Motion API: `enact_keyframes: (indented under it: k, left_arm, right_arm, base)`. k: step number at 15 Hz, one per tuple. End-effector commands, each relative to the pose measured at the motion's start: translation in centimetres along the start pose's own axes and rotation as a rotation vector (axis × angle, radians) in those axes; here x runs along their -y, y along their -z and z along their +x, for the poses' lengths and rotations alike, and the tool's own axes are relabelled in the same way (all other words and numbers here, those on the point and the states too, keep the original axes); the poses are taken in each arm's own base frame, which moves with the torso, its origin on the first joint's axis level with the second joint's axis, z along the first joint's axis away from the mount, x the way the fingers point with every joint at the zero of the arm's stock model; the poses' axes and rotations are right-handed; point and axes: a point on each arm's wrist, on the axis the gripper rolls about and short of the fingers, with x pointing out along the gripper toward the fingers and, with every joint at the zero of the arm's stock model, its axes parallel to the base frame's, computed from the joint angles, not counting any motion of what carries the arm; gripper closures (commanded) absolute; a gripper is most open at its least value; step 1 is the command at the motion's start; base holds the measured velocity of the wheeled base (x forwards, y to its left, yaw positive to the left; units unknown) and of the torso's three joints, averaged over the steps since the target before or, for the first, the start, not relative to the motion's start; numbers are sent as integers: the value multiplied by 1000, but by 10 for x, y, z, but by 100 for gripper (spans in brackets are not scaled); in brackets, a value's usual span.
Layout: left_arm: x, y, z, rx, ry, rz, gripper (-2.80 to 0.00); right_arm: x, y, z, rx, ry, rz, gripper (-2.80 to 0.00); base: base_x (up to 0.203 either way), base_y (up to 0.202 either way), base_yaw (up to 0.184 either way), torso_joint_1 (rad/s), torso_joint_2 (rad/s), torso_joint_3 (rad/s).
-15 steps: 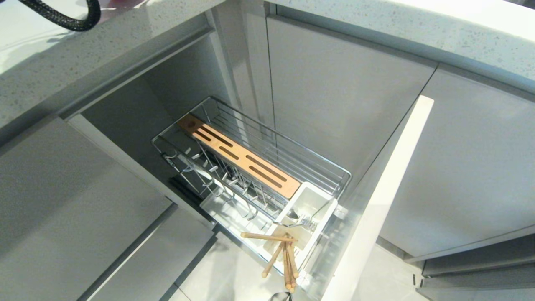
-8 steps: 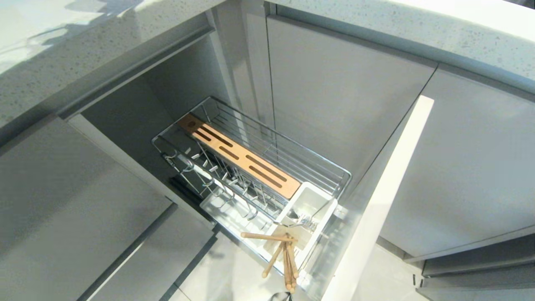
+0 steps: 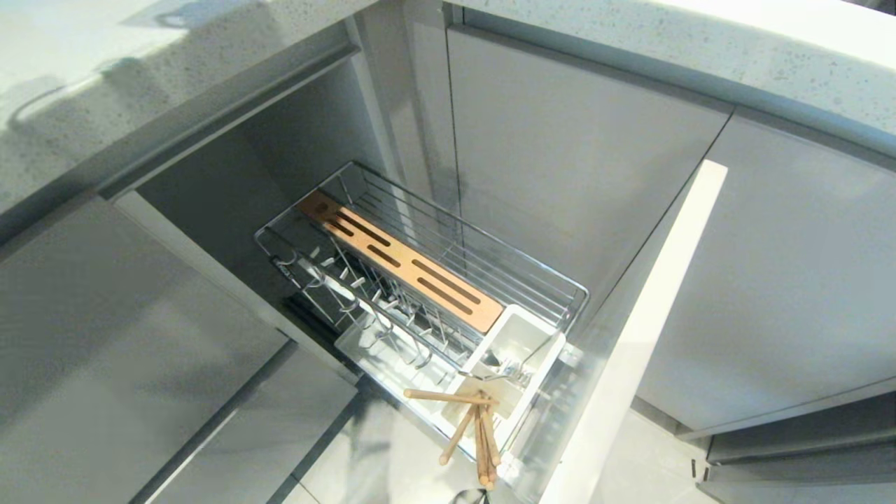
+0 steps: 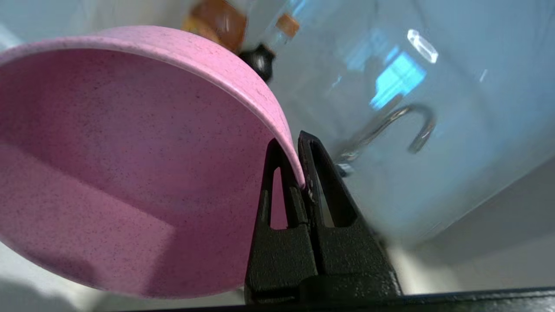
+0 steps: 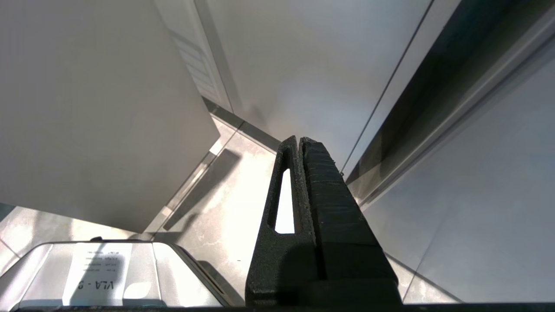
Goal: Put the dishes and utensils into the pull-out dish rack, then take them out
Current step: Pick up the bowl and place it in the cupboard
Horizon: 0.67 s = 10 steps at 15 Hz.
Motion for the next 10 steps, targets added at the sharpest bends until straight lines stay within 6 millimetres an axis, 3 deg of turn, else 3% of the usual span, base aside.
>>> enact_keyframes:
  k: [1,6,10]
  left_arm:
    - [16,32,2,-64,-59,-176,0]
    - [18,84,0,-143,-220,-384,0]
    - [15,151,3,-275,-353,-395,0]
  right_arm:
    - [0,0,0,0,-1,0,0]
    - [0,0,0,-1,0,0,0]
    - [0,0,0,-1,0,0,0]
  base:
    - [0,0,0,0,0,0]
    - [0,0,0,0,0,0]
    - [0,0,0,0,0,0]
